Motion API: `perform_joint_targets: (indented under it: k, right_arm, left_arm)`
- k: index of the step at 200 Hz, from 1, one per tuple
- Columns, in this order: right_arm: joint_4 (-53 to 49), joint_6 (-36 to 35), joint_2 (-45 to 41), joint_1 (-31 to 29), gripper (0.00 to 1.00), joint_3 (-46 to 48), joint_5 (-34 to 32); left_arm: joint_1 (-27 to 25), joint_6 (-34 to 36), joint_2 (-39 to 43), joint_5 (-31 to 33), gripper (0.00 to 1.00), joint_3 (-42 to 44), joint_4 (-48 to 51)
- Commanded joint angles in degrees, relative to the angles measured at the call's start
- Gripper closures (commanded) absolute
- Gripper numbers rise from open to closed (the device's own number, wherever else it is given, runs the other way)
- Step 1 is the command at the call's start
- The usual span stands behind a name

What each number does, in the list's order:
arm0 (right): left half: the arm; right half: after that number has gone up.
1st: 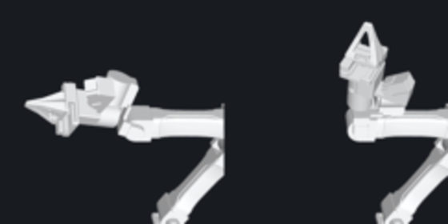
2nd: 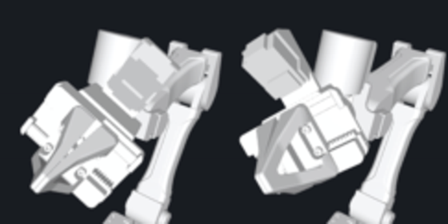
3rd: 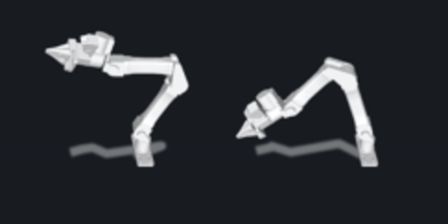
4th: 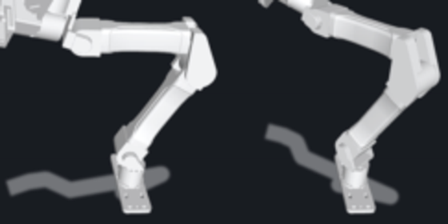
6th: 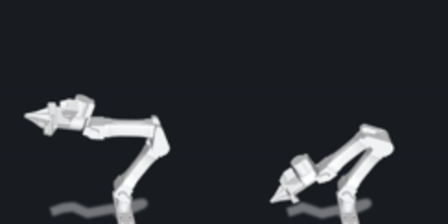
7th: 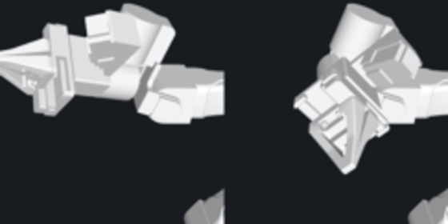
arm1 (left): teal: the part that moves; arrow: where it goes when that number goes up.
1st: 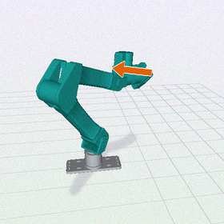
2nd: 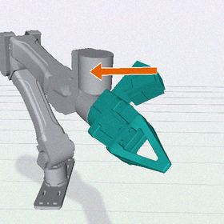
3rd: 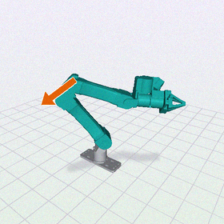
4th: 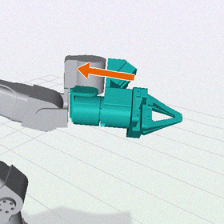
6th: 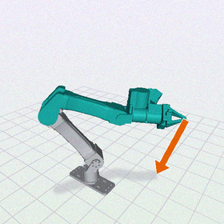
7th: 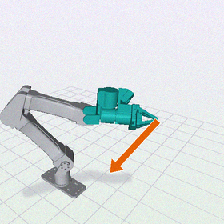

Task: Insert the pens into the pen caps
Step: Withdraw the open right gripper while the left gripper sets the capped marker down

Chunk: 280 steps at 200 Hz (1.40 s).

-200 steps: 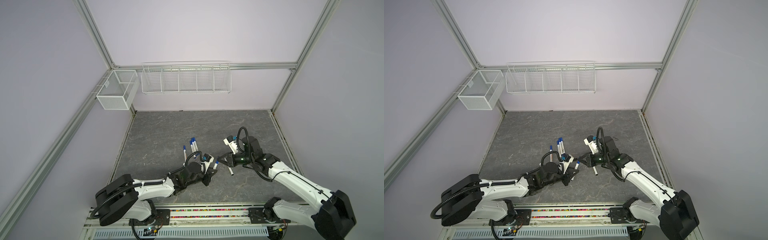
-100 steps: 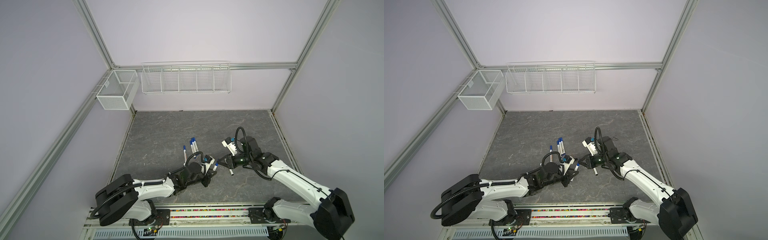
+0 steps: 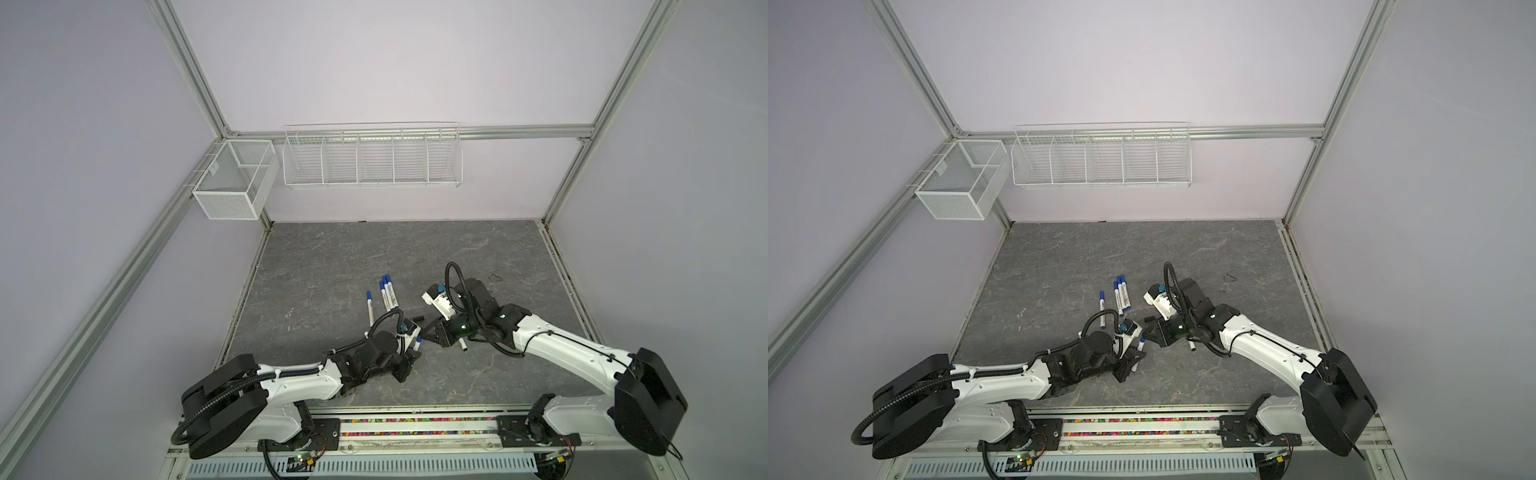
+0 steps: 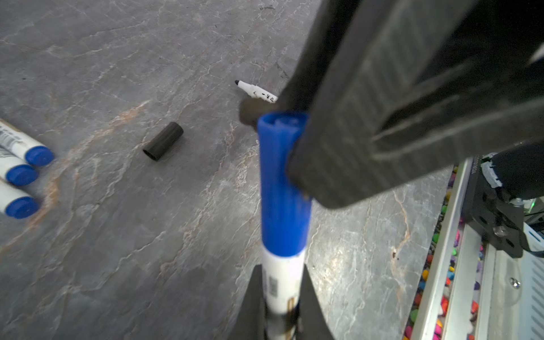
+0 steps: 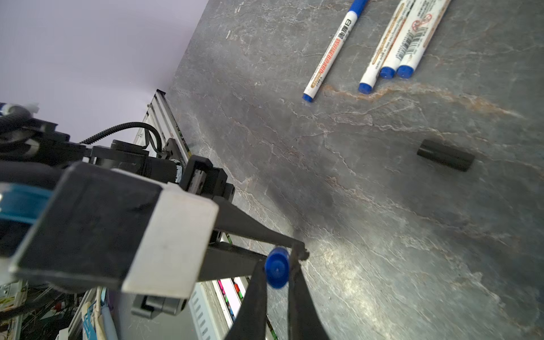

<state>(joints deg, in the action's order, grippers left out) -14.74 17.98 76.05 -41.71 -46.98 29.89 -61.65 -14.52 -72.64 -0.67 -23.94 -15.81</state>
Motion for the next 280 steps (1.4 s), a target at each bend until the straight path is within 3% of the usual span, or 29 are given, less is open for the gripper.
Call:
perform_joint_targets:
  k: [1,36,74,81,101,118,170,201,241,280]
  right_arm:
    - [-9.31,0.18,2.86,-3.19,0.93,3.39,9.15]
    - [-6.01,2.06,3.25,-1.11,0.93,1.76,9.1]
    - [1.68,7.89,2.16,2.37,0.92,-0.94,5.78]
    - [3.07,9.11,1.8,2.96,0.87,-1.39,5.07]
    - [4.91,11.76,-0.12,4.79,0.58,-2.28,0.26]
    - [6.86,13.78,-2.3,6.64,0.51,-1.71,-2.89]
    - [2.46,13.2,-3.82,8.37,0.51,-0.62,-6.57]
    - [1.16,13.23,-3.46,8.35,0.51,-0.12,-6.86]
    - [0.19,12.78,-3.46,8.38,0.51,-0.3,-8.13]
    - [-0.45,13.05,-3.57,8.49,0.52,-0.04,-9.99]
  left_arm:
    - [2.41,-0.1,4.74,6.39,1.0,-4.51,-15.06]
    - [2.41,-0.33,4.16,2.63,1.0,-5.02,-12.22]
    - [2.74,-5.56,2.91,2.79,1.0,-0.08,-17.86]
    - [3.04,-6.75,2.49,3.24,1.0,0.78,-18.79]
    - [5.63,-10.98,1.78,2.73,1.0,2.41,-19.64]
    - [8.95,-14.59,2.51,2.41,1.0,3.12,-18.65]
    - [18.92,-17.54,7.68,7.29,1.0,-0.08,1.6]
    - [27.51,-19.19,7.98,7.82,1.0,-0.98,11.37]
    - [33.51,-18.59,6.45,8.25,1.0,-1.32,14.63]
    - [34.73,-19.37,-2.72,9.36,1.0,-4.46,14.26]
